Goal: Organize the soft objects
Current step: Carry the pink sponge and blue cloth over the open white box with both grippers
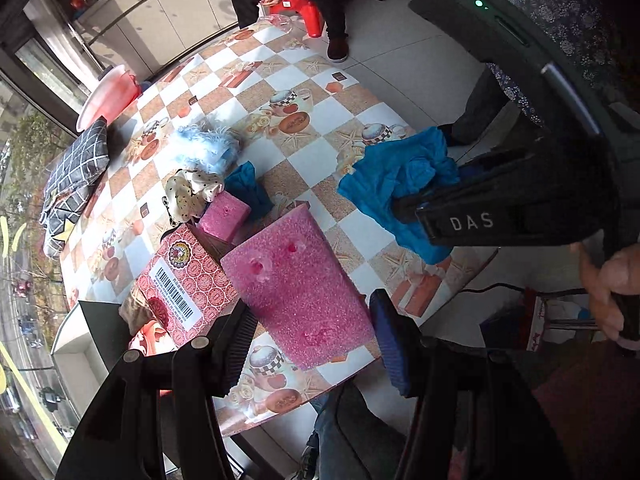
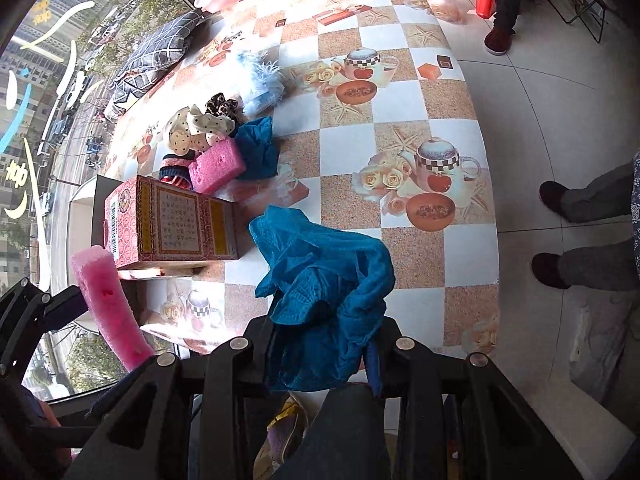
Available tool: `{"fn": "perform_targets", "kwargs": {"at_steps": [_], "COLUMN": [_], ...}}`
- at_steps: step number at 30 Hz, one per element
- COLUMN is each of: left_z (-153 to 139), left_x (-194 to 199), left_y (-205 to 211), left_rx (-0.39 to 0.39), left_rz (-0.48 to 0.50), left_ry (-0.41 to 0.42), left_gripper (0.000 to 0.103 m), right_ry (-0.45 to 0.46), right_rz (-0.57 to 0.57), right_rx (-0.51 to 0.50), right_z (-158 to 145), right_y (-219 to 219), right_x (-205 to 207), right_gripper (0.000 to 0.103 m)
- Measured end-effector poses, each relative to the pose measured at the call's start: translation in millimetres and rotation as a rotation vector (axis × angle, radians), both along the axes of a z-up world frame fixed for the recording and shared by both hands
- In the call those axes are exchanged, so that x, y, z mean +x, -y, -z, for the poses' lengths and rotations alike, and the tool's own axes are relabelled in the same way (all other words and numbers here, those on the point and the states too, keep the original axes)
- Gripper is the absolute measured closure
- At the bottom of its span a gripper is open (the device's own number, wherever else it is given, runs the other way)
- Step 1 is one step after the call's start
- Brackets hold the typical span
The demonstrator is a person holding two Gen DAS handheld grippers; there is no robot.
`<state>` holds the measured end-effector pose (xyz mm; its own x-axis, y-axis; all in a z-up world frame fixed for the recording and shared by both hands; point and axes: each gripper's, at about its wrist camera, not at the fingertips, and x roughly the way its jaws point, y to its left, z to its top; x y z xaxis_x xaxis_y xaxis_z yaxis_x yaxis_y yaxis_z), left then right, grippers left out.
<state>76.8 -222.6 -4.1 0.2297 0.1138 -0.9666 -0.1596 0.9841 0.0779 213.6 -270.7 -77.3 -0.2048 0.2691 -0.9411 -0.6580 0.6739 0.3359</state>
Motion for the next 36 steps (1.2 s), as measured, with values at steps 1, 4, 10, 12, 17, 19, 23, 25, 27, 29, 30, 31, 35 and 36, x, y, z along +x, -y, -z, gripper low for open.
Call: {"fn": "perform_targets", "kwargs": {"at_steps": [1, 4, 10, 12, 17, 19, 23, 25, 27, 29, 30, 31, 35, 36], "left_z": [-0.1, 2.3, 9.0, 8.2, 6.2, 4.9, 2.3, 2.1, 3.1, 4.0, 4.1, 3.9, 3.3, 3.9], "left_x": [-5.4, -25.9, -77.0, -93.4, -125.5, -136.6, -159.5, -171.1, -183.1, -194.7, -200.7, -207.3, -235.5, -244.1], "left_y": [-2.3, -12.1, -44.5, -56.5, -83.1, -94.4, -117.6, -128.3, -138.8, -149.6, -155.9, -162.7, -189.8, -196.5], "left_rx": [0.0, -0.001, 0.003, 0.001, 0.003, 0.003, 0.007, 0.009, 0.01, 0.013, 0.017, 0.021, 0.038, 0.044], "left_rz": [-0.001, 0.002, -0.024, -0.042, -0.099, -0.129, -0.193, -0.22, -0.255, -0.293, -0.314, -0.338, -0.438, -0.462], "left_ry": [0.006, 0.012, 0.002, 0.009, 0.025, 0.033, 0.048, 0.051, 0.051, 0.051, 0.054, 0.056, 0.07, 0.071], "left_gripper": [0.042, 0.042, 0.042, 0.042, 0.042, 0.042, 0.042, 0.042, 0.042, 0.042, 0.042, 0.042, 0.042, 0.042], "right_ry": [0.002, 0.004, -0.035, -0.038, -0.027, -0.022, -0.013, -0.003, 0.01, 0.024, 0.031, 0.039, 0.055, 0.057], "right_rz": [-0.005, -0.021, -0.048, -0.075, -0.136, -0.171, -0.241, -0.28, -0.324, -0.363, -0.381, -0.4, -0.455, -0.468], "right_rx": [0.003, 0.005, -0.017, -0.025, -0.025, -0.027, -0.021, -0.017, -0.011, -0.003, 0.002, 0.007, 0.035, 0.045], "right_z": [-1.4, -2.3, 7.4, 7.6, 1.6, -0.4, -4.4, -6.6, -9.4, -12.7, -14.6, -16.6, -26.8, -29.8], "right_y": [-2.3, -9.4, -26.0, -33.1, -54.8, -66.5, -89.2, -101.7, -115.0, -127.7, -134.0, -142.5, -170.7, -179.6], "right_x": [-3.5, -19.6, -66.2, -82.6, -115.5, -129.3, -153.6, -166.4, -179.6, -190.8, -195.9, -202.1, -219.8, -225.0], "right_gripper": [0.068, 0.068, 0.068, 0.068, 0.068, 0.068, 0.068, 0.068, 0.068, 0.068, 0.068, 0.068, 0.068, 0.068]}}
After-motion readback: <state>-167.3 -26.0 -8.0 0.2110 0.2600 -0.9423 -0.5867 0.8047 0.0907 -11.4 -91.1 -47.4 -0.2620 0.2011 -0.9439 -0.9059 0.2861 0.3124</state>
